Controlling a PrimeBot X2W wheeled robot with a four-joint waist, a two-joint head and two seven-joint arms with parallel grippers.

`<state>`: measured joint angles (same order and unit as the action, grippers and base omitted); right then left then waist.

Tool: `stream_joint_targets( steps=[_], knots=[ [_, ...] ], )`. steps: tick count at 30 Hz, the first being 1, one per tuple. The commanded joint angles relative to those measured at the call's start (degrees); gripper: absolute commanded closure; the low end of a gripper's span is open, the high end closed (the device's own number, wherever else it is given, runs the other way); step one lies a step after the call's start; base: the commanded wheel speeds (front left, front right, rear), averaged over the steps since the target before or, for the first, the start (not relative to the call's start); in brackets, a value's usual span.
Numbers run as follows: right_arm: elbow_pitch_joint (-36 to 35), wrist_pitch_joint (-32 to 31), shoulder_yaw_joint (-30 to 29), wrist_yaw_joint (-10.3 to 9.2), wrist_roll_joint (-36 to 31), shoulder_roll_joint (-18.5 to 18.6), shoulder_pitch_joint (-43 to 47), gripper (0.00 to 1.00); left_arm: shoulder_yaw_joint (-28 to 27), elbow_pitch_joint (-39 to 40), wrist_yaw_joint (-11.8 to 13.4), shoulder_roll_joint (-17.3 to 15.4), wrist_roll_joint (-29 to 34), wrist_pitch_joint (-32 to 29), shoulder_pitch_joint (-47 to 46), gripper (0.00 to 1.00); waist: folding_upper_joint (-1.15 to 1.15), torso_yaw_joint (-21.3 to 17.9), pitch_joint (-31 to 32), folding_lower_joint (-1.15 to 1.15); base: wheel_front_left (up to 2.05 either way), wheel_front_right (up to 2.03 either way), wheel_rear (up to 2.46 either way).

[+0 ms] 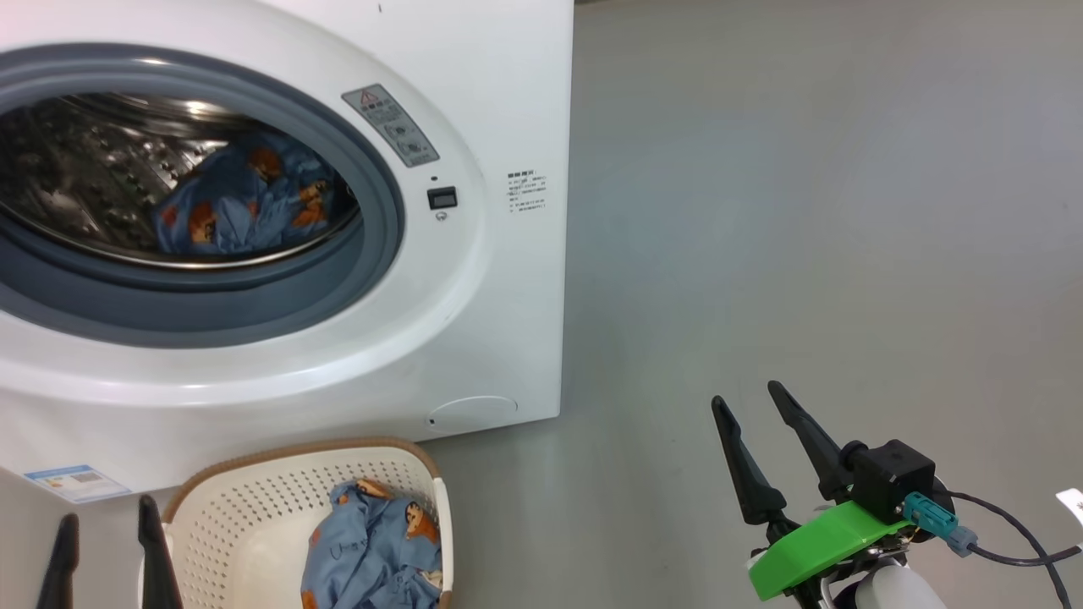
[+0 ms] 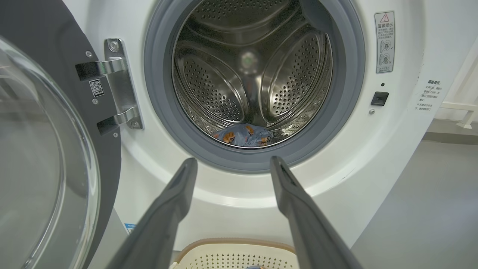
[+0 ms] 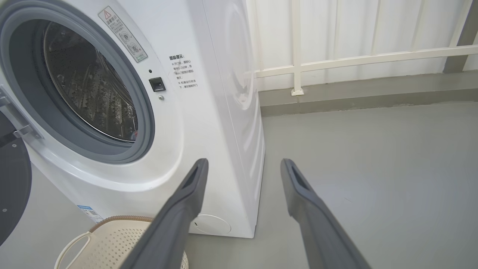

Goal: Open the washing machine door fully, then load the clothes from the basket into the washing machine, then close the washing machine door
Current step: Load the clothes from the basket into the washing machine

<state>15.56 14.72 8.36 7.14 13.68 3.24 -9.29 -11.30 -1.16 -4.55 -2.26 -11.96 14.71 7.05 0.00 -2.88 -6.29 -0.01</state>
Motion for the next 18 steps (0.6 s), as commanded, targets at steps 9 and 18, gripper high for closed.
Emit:
stream_joint_targets(
  steps=[9,18],
  knots=[
    [-1.2,0.3,1.1,0.35,-1.3,-0.4,1.1,0.00,0.4,2.1,2.1,-0.6,0.5,0.3,3.5,0.00,0.00,0.1,2.7,0.01,0.00,0.00,0.00],
    [-1.0,0.3,0.9,0.35,-1.5,-0.4,2.4,0.00,2.8,2.0,3.8,-0.6,0.6,0.3,6.2,0.00,0.00,1.1,5.0,0.01,0.00,0.00,0.00]
  ],
)
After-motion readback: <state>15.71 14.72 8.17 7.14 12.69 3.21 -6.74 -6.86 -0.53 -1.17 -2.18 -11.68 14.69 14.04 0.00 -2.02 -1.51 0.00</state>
